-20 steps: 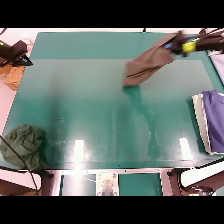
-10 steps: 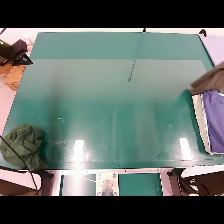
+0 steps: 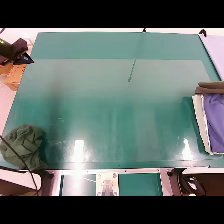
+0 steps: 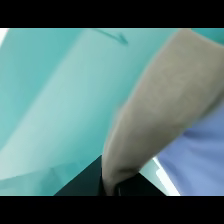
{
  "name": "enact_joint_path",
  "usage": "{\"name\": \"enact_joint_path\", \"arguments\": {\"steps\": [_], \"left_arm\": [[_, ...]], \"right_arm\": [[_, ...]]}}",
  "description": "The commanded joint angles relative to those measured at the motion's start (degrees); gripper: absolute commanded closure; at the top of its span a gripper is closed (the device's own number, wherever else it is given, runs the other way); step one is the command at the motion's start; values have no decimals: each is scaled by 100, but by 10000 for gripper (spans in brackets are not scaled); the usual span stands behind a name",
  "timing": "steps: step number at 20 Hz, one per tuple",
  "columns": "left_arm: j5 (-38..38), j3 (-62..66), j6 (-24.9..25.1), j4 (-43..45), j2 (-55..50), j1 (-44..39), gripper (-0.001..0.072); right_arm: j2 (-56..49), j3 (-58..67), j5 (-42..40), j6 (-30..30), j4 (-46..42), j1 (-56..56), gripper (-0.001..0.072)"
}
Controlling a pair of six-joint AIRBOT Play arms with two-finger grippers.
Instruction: Fold the shirts.
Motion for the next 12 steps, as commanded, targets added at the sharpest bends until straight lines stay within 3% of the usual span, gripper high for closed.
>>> {"name": "enact_joint_path", "arguments": {"steps": [1, 5, 10, 11, 12], "left_arm": [[-4, -2, 4, -26, 4, 0, 684], [-46, -2, 22, -24, 4, 0, 683], [-46, -2, 66, -26, 4, 0, 683], [-44, -2, 66, -26, 4, 0, 683], [-46, -2, 66, -24, 4, 2, 684]], "right_arm": [[243, -208, 951, 452, -1390, -153, 696], [664, -1169, 933, 505, -2933, -151, 695], [671, -2308, 890, 503, -3121, -190, 692], [671, -2610, 894, 503, -3309, -190, 679], [671, -2907, 914, 525, -3567, -190, 576]]}}
